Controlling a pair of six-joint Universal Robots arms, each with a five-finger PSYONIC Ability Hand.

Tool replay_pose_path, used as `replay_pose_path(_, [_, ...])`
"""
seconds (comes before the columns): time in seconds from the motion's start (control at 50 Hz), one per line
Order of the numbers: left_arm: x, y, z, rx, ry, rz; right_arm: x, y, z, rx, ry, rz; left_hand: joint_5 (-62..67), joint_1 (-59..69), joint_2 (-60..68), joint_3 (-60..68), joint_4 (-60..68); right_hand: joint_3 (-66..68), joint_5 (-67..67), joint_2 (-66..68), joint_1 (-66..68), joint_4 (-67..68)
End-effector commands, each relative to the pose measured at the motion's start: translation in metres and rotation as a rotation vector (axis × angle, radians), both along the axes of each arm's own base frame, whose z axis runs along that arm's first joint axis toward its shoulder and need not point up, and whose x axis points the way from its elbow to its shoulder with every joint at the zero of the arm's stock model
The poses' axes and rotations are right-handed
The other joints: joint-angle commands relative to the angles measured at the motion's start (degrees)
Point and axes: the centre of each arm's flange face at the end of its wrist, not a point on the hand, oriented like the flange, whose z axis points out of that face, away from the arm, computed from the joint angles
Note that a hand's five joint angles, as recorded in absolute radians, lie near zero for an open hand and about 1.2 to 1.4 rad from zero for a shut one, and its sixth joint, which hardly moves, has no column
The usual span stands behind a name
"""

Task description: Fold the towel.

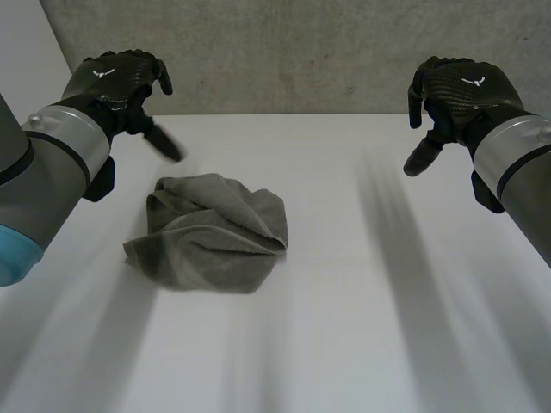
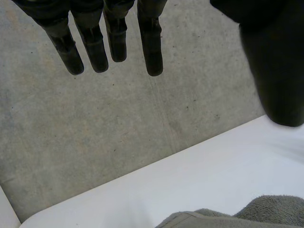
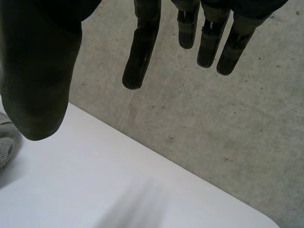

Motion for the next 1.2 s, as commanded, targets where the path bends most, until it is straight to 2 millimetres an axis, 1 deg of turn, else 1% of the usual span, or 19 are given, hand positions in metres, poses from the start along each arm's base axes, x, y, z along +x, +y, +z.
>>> replay_pose_path(0.02, [0.0,-0.001,-0.001,0.001,-0.005,-0.002,0.0,0.0,0.0,0.0,0.0,0.0,-0.9,-3.9,-3.7,-5.1,-4.1,-4.2,-3.7,-5.0,-44.6,-5.5])
replay_pose_path(0.18, [-0.003,0.0,-0.014,0.029,-0.042,-0.02,0.008,0.003,-0.005,-0.001,0.022,0.057,-1.1,-4.1,-3.8,-5.3,-4.2,-4.2,-3.7,-5.0,-44.6,-5.5])
replay_pose_path(0.26, [-0.003,0.002,-0.028,0.059,-0.088,-0.026,0.023,0.009,-0.022,0.004,0.135,0.216,-0.6,-3.6,-3.3,-4.8,-3.7,-4.2,-3.7,-5.0,-44.6,-5.5])
replay_pose_path(0.3, [0.0,0.007,-0.048,0.103,-0.15,-0.03,0.03,0.013,-0.028,-0.009,0.182,0.288,0.5,-2.6,-2.3,-3.8,-2.7,-4.2,-3.7,-5.0,-44.6,-5.5])
replay_pose_path(0.4, [0.006,0.014,-0.08,0.167,-0.234,-0.034,0.051,0.029,-0.047,-0.048,0.296,0.47,0.8,-2.3,-2.0,-3.4,-2.4,-4.2,-3.7,-5.0,-44.6,-5.5])
replay_pose_path(0.42, [0.006,0.014,-0.08,0.168,-0.234,-0.034,0.058,0.033,-0.056,-0.054,0.328,0.52,0.8,-2.3,-2.0,-3.4,-2.4,-4.2,-3.7,-5.0,-44.6,-5.5])
replay_pose_path(0.46, [0.01,0.012,-0.104,0.208,-0.264,-0.025,0.065,0.037,-0.065,-0.055,0.356,0.567,0.8,-2.3,-2.0,-3.4,-2.4,-4.2,-3.7,-5.0,-44.6,-5.5])
replay_pose_path(0.48, [0.01,0.012,-0.104,0.208,-0.264,-0.025,0.073,0.042,-0.076,-0.057,0.383,0.618,0.8,-2.3,-2.0,-3.4,-2.4,-4.2,-3.7,-5.0,-44.6,-5.5])
replay_pose_path(0.5, [0.013,0.012,-0.115,0.226,-0.27,-0.019,0.073,0.042,-0.076,-0.057,0.384,0.619,0.6,-2.4,-2.2,-3.6,-2.5,-4.2,-3.7,-5.0,-44.6,-5.5])
replay_pose_path(0.52, [0.016,0.011,-0.129,0.244,-0.276,-0.01,0.083,0.048,-0.089,-0.06,0.418,0.662,0.6,-2.4,-2.2,-3.6,-2.5,-4.2,-3.7,-5.0,-44.6,-5.5])
replay_pose_path(0.54, [0.016,0.011,-0.13,0.244,-0.276,-0.01,0.091,0.051,-0.101,-0.069,0.447,0.694,0.6,-2.4,-2.2,-3.6,-2.5,-4.2,-3.7,-5.0,-44.6,-5.5])
replay_pose_path(0.56, [0.016,0.01,-0.136,0.249,-0.277,-0.009,0.091,0.051,-0.101,-0.07,0.448,0.694,0.6,-2.4,-2.2,-3.6,-2.5,-4.2,-3.7,-5.0,-44.6,-5.5])
replay_pose_path(0.6, [0.016,0.009,-0.144,0.251,-0.278,-0.007,0.105,0.053,-0.123,-0.103,0.516,0.744,0.3,-2.8,-2.5,-3.9,-2.9,-4.2,-3.7,-5.0,-44.6,-5.5])
replay_pose_path(0.68, [0.02,0.002,-0.16,0.244,-0.27,0.011,0.116,0.054,-0.143,-0.146,0.589,0.777,-0.9,-3.9,-3.7,-5.1,-4.1,-3.8,-3.3,-4.6,-44.2,-5.1])
replay_pose_path(0.78, [0.018,-0.005,-0.168,0.194,-0.252,0.018,0.129,0.05,-0.161,-0.217,0.644,0.804,-1.1,-4.1,-3.8,-5.3,-4.2,-4.0,-3.5,-4.7,-44.4,-5.2])
replay_pose_path(0.82, [0.017,-0.008,-0.173,0.174,-0.246,0.019,0.138,0.04,-0.169,-0.288,0.629,0.779,-0.7,-3.8,-3.5,-4.9,-3.9,-4.1,-3.7,-4.9,-44.5,-5.4])
replay_pose_path(0.98, [0.016,-0.012,-0.186,0.187,-0.253,0.018,0.147,0.028,-0.172,-0.433,0.59,0.718,-0.2,-3.3,-3.0,-4.4,-3.4,-4.2,-3.7,-5.0,-44.6,-5.5])
replay_pose_path(1.1, [0.016,-0.013,-0.19,0.194,-0.255,0.019,0.149,0.025,-0.172,-0.459,0.585,0.706,0.0,-3.1,-2.8,-4.3,-3.2,-4.2,-3.7,-5.0,-44.6,-5.5])
replay_pose_path(1.2, [0.017,-0.015,-0.189,0.193,-0.254,0.023,0.151,0.019,-0.182,-0.444,0.598,0.689,1.1,-1.9,-1.7,-3.1,-2.0,-4.2,-3.7,-5.0,-44.6,-5.5])
